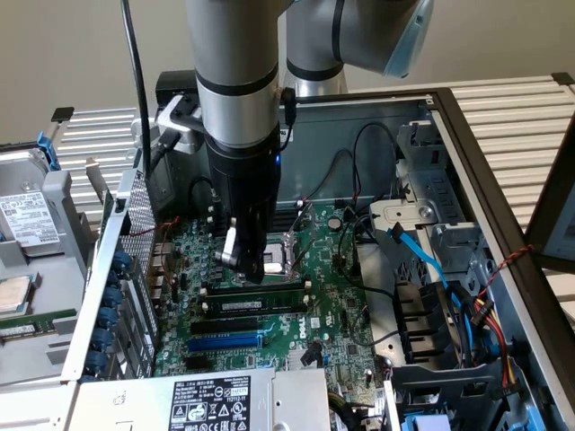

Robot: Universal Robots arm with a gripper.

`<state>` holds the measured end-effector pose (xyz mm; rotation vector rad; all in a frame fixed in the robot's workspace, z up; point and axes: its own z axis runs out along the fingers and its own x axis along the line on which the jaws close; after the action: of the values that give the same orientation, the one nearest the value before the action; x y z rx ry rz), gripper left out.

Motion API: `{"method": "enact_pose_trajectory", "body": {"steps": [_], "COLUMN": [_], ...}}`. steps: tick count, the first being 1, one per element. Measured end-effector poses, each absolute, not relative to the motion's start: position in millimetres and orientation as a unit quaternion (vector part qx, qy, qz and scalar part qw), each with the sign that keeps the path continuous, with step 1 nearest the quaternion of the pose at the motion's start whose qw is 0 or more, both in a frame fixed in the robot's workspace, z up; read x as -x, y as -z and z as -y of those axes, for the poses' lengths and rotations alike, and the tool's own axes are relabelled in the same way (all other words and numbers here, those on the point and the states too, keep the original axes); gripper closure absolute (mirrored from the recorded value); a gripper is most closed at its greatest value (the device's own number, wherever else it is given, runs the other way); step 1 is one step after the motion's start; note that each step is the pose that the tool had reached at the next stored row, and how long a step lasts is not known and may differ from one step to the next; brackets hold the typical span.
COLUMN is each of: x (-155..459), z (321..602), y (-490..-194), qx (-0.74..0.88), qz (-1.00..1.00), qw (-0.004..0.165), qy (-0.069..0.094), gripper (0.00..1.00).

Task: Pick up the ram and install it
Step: 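Press down the ram until it locks into place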

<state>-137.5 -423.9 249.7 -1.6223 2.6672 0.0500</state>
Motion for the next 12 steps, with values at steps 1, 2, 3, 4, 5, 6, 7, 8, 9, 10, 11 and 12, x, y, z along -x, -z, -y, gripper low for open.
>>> {"method": "enact_pose_trajectory", "body": {"steps": [1,2,3,4,5,6,7,8,9,10,11,12], "x": [137.5,137.5,137.5,137.5,137.5,137.5,137.5,137.5,137.5,137.5,137.5,137.5], "z": [423.9,423.9,423.9,424.0,423.9,423.9,423.9,423.9,424.0,424.0,424.0,424.0], "y": [-249.2,-248.8,-248.3,-247.9,-247.4,-246.9,-246.4,-245.9,-245.5,-245.0,-244.5,-244.1], "qx": [0.512,0.505,0.497,0.489,0.482,0.474,0.466,0.458,0.45,0.442,0.434,0.426], "qz": [-0.859,-0.863,-0.868,-0.872,-0.876,-0.88,-0.885,-0.889,-0.893,-0.897,-0.901,-0.905], "qw": [0.01,0.01,0.01,0.01,0.011,0.011,0.011,0.011,0.011,0.011,0.012,0.012], "qy": [-0.016,-0.016,-0.016,-0.016,-0.016,-0.016,-0.016,-0.016,-0.016,-0.016,-0.016,-0.016], "gripper": [0.9,0.9,0.9,0.9,0.9,0.9,0.9,0.9,0.9,0.9,0.9,0.9]}}
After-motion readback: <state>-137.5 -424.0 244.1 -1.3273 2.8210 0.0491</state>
